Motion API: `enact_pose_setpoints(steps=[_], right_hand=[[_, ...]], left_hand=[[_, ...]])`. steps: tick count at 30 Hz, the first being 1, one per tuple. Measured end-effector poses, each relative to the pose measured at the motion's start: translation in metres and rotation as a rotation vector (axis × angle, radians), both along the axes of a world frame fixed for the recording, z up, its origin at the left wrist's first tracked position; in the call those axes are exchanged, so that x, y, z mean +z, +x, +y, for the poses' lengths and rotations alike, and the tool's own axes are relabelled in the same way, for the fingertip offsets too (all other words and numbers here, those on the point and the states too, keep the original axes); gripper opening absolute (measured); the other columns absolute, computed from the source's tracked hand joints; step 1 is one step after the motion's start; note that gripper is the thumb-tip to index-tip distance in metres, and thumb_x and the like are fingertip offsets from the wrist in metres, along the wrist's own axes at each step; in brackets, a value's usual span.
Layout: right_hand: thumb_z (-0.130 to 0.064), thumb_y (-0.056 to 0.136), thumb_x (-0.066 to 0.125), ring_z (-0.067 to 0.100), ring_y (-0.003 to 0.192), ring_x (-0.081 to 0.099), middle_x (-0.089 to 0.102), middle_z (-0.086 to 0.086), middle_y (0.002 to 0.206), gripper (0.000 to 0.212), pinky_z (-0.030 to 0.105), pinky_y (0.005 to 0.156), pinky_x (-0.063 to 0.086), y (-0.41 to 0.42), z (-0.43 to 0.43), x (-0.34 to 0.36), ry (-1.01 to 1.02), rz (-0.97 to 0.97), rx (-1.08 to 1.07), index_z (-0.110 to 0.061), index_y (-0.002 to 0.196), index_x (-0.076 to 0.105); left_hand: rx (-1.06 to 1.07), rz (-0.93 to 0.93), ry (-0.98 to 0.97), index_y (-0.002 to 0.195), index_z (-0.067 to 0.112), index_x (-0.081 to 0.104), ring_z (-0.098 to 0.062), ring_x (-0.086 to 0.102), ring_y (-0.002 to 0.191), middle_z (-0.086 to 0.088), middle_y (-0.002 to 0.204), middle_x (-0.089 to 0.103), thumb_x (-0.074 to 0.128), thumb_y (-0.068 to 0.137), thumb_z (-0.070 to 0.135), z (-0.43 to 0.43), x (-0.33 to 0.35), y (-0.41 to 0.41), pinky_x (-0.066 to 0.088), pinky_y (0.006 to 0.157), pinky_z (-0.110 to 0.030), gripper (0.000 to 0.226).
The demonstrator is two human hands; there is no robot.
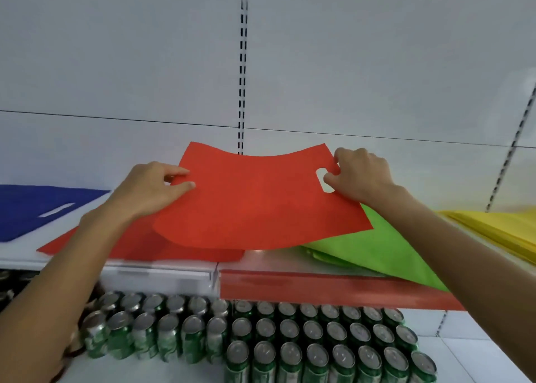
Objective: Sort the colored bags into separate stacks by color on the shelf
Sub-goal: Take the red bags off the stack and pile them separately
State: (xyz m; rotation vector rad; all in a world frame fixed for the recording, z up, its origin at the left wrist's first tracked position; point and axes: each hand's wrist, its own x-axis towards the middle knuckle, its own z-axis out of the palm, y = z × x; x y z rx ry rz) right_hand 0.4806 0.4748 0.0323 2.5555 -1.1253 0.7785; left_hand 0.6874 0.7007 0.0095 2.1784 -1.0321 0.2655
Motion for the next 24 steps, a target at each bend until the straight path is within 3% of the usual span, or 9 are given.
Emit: enact_pose_setpoints(steps=[4, 10, 15, 18, 24], right_hand=[[-0.039, 0.091, 0.048, 0.033, 0.099, 0.058, 0.059, 0.013, 0.108, 0.038, 0.031, 0.07, 0.036, 0.046, 0.03, -0.006, -0.027, 0.045, 0.02, -0.008, 0.112, 0.052], [-0.041, 0.092, 0.045, 0.034, 0.098, 0.058, 0.06, 0.014, 0.107, 0.038, 0.032, 0.07, 0.035, 0.123, 0.072, -0.025, 0.059, 0.032, 0.051, -0.007, 0.108, 0.052], [-0.044, 0.096, 0.042, 0.035, 0.107, 0.056, 0.058, 0.015, 0.116, 0.042, 0.036, 0.079, 0.042, 0.161, 0.085, -0.057, 0.117, 0.093, -0.003, -0.009, 0.117, 0.051], [-0.032, 0.093, 0.046, 0.033, 0.109, 0.056, 0.056, 0.015, 0.119, 0.034, 0.034, 0.078, 0.042, 0.173, 0.083, -0.063, 0.206, 0.16, -0.041, -0.01, 0.118, 0.052], [-0.038, 0.088, 0.057, 0.03, 0.112, 0.056, 0.057, 0.011, 0.122, 0.039, 0.032, 0.076, 0.041, 0.181, 0.084, -0.069, 0.267, 0.252, -0.095, -0.014, 0.118, 0.056]], left_hand=[[0.012, 0.04, -0.015, 0.122, 0.023, 0.062, -0.022, 0.054, 0.114, -0.005, 0.128, 0.058, 0.064, 0.085, 0.033, 0.035, -0.008, 0.045, 0.039, 0.09, -0.029, 0.039], [0.002, 0.093, 0.103, 0.128, 0.02, 0.056, -0.021, 0.048, 0.123, -0.004, 0.136, 0.052, 0.064, 0.085, 0.034, 0.075, -0.023, 0.124, 0.035, 0.098, -0.028, 0.046], [-0.026, 0.124, 0.228, 0.131, 0.021, 0.053, -0.02, 0.05, 0.122, -0.003, 0.136, 0.051, 0.064, 0.084, 0.036, 0.085, -0.047, 0.173, 0.037, 0.096, -0.027, 0.05], [-0.045, 0.119, 0.27, 0.131, 0.021, 0.053, -0.02, 0.048, 0.123, -0.003, 0.137, 0.05, 0.064, 0.083, 0.038, 0.08, -0.057, 0.19, 0.036, 0.099, -0.027, 0.052], [-0.068, 0.093, 0.325, 0.13, 0.017, 0.054, -0.02, 0.046, 0.125, -0.004, 0.136, 0.051, 0.063, 0.085, 0.035, 0.072, -0.069, 0.202, 0.035, 0.1, -0.027, 0.049]])
